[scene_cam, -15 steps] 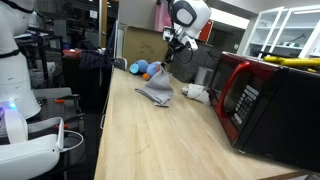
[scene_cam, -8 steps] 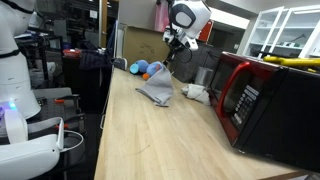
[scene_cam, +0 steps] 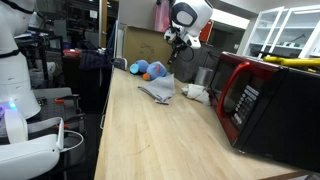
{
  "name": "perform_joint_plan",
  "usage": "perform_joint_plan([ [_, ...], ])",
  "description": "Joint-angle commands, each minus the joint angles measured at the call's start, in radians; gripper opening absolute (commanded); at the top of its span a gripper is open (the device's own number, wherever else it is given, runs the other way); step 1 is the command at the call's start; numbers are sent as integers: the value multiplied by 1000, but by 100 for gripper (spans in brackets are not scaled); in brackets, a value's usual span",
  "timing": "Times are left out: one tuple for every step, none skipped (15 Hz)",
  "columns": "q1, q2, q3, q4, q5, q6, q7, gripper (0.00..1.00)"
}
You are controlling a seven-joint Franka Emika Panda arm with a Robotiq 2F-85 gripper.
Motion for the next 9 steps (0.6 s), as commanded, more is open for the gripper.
perform_joint_plan([
  [-37,17,-2,57,56,-6,19,64],
  [-49,24,-9,77,46,-28,11,73],
  [-62,31,-17,96,14,-58,-19,79],
  [-74,36,-26,108,-16,-81,-45,86],
  [-85,44,-34,115,-51,-110,-75,94],
  [-94,50,-46,116,-100,-131,-106,99],
  [-103,58,-53,112,-141,-139,-134,100],
  [-111,64,-63,105,-183,-142,-160,100],
  [-117,74,-70,101,-219,-143,-180,100],
])
